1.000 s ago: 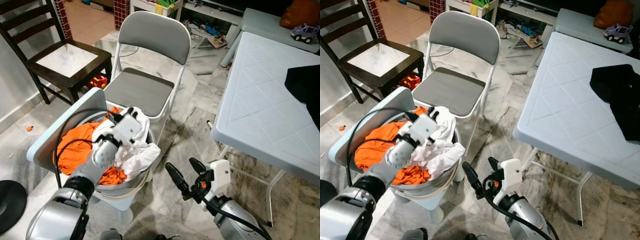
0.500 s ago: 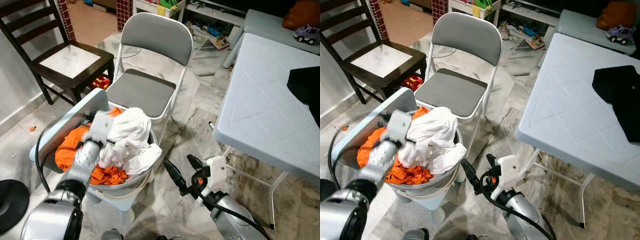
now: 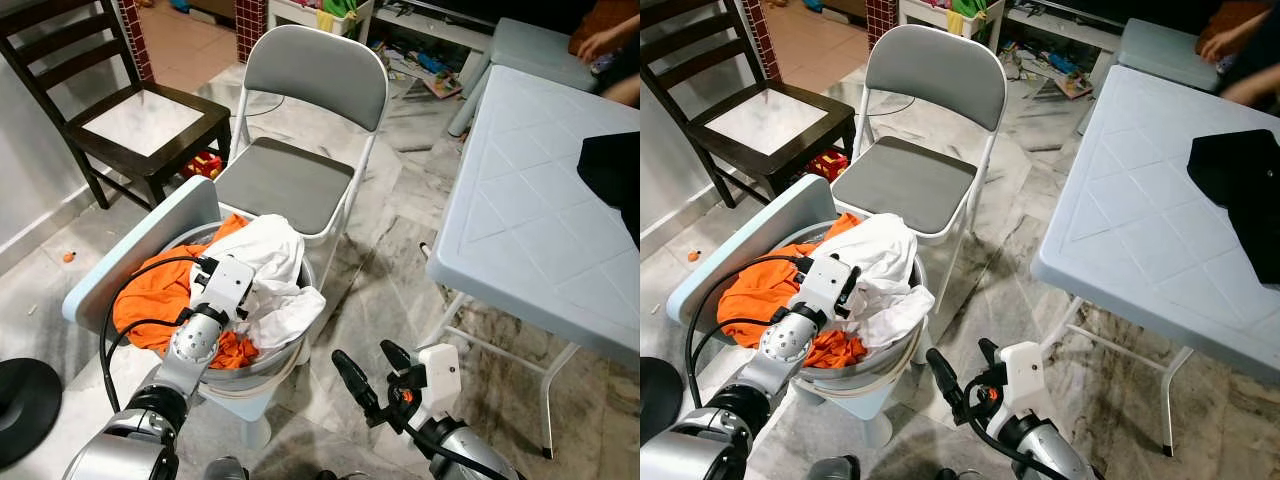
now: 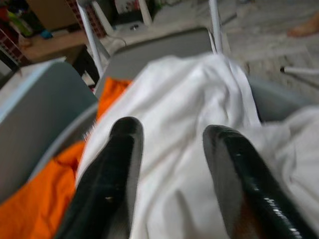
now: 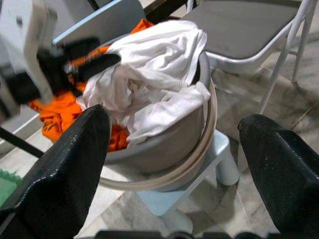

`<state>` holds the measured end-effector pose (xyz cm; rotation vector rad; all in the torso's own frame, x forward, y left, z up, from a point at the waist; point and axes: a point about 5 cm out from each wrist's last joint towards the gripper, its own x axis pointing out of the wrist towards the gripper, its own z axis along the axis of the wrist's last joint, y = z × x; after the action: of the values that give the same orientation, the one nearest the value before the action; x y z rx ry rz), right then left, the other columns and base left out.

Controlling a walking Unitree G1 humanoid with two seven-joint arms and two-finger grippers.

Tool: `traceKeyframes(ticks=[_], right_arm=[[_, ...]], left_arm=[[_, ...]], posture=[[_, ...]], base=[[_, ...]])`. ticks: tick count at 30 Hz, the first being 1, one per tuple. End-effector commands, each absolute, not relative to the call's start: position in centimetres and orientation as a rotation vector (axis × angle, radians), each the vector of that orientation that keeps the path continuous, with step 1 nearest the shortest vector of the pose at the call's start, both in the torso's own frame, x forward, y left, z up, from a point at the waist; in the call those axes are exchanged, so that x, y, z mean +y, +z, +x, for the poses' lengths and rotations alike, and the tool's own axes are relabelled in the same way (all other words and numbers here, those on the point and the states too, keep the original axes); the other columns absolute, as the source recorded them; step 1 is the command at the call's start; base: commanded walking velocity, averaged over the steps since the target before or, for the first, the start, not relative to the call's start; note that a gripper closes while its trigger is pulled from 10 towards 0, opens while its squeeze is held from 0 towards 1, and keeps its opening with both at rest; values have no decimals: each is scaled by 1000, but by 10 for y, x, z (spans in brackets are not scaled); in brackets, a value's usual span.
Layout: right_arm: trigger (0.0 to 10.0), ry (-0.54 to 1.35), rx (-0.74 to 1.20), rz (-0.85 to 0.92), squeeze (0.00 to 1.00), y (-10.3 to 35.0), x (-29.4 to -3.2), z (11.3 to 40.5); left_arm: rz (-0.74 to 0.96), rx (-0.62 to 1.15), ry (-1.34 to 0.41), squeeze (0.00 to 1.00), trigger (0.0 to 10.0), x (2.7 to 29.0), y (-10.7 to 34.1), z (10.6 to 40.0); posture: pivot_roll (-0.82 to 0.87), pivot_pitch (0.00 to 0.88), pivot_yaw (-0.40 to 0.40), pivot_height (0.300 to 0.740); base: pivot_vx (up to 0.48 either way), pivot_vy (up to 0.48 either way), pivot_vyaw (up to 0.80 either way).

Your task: Hang hanger

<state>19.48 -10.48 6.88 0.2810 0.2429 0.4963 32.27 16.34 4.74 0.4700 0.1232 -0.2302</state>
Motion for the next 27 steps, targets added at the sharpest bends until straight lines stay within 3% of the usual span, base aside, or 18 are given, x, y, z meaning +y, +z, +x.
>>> traceKeyframes(ticks=[1,10,16,17,19,20,24,25,27], right_arm=[[10000,498,244,271,0,70,-104,194],[10000,509,246,263,0,69,-104,196],[10000,529,243,259,0,71,-101,198],[10000,541,247,262,0,72,-101,196],[10000,545,250,265,0,72,-101,196],[10000,563,253,273,0,73,-100,194],[10000,611,268,278,0,76,-103,186],[10000,603,270,274,0,76,-105,186],[10000,594,270,269,0,76,-108,187]], left_arm=[[488,147,-243,1000,10000,163,41,318],[517,151,-272,1000,10000,165,39,315],[520,269,-257,1000,10000,164,23,309],[493,321,-247,361,10000,164,19,309],[489,335,-247,361,10000,164,18,309],[481,352,-235,0,10000,164,17,309],[459,431,-183,0,10000,172,14,311],[456,443,-178,0,0,173,14,311],[466,456,-176,0,0,175,14,312]], posture=[[135,161,-106,740],[149,159,-109,740],[144,163,-124,740],[135,167,-132,740],[135,167,-132,740],[126,168,-136,740],[105,170,-140,740],[99,168,-140,740],[94,166,-139,740]], base=[[0,0,0],[0,0,0],[0,0,0],[0,0,0],[0,0,0],[0,0,0],[0,0,0],[0,0,0],[0,0,0]])
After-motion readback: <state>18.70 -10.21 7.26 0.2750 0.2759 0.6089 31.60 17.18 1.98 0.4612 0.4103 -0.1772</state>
